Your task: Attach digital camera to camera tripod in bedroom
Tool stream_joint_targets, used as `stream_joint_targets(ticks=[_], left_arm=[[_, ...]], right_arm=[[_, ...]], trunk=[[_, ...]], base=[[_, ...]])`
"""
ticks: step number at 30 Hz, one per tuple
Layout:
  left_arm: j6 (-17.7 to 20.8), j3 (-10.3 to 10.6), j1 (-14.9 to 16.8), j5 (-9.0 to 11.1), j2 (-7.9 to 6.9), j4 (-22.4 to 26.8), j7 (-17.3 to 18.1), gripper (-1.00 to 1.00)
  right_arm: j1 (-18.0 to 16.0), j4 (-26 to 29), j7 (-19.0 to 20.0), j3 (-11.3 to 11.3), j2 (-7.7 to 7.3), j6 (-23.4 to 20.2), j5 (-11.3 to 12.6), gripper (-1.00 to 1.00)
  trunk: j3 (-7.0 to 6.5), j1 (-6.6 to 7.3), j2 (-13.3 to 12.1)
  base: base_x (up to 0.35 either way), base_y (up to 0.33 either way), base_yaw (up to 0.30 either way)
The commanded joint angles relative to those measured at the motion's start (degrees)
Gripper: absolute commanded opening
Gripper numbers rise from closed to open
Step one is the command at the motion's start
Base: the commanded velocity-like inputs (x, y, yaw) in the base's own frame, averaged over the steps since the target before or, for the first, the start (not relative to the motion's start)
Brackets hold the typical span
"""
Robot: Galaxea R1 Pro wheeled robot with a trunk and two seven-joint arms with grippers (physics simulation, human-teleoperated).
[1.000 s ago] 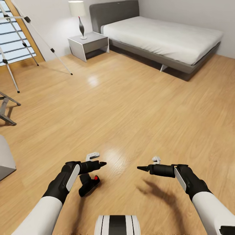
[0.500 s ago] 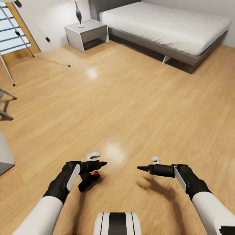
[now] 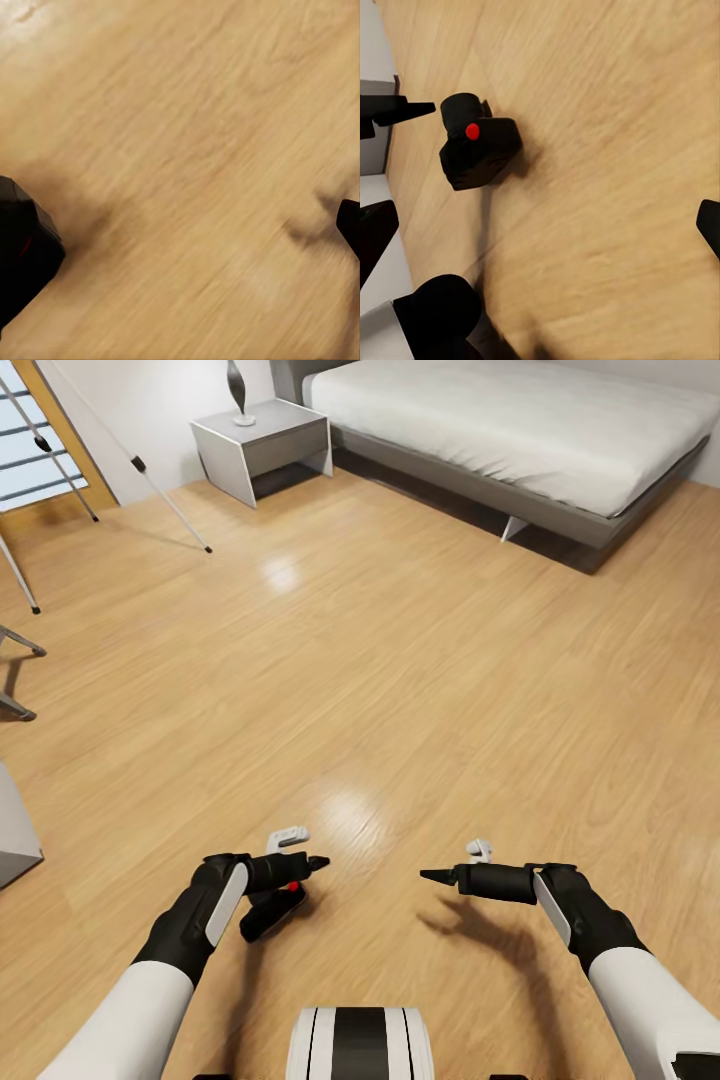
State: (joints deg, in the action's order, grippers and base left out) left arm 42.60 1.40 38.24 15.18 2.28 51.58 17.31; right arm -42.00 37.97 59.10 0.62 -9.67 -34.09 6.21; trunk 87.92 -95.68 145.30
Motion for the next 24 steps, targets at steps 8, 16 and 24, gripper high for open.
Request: stream_joint_targets(ticks=[8, 16, 24], left_arm=[[-0.36, 1.01, 0.06, 0.09, -0.01, -0.10, 0.17, 1.00], [-0.74, 1.03, 0.08, -0.12, -0.04, 0.80, -0.01, 1.00], [-0.53, 1.71, 0.03, -1.56, -0.18, 8.38, -0.52, 1.00]], right_arm=[[-0.02, 0.00, 0.05, 0.38, -0.09, -0.47, 0.29, 1.00], [-0.02, 0.00, 0.05, 0.56, -0.09, -0.38, 0.29, 1.00], [-0.02, 0.00, 0.05, 0.59, -0.09, -0.41, 0.29, 1.00]], trunk=[[0.03, 0.01, 0.01], [0.03, 0.01, 0.01], [0.03, 0.01, 0.01]], base=[[0.000, 0.000, 0.000], [0.000, 0.000, 0.000], [0.000, 0.000, 0.000]])
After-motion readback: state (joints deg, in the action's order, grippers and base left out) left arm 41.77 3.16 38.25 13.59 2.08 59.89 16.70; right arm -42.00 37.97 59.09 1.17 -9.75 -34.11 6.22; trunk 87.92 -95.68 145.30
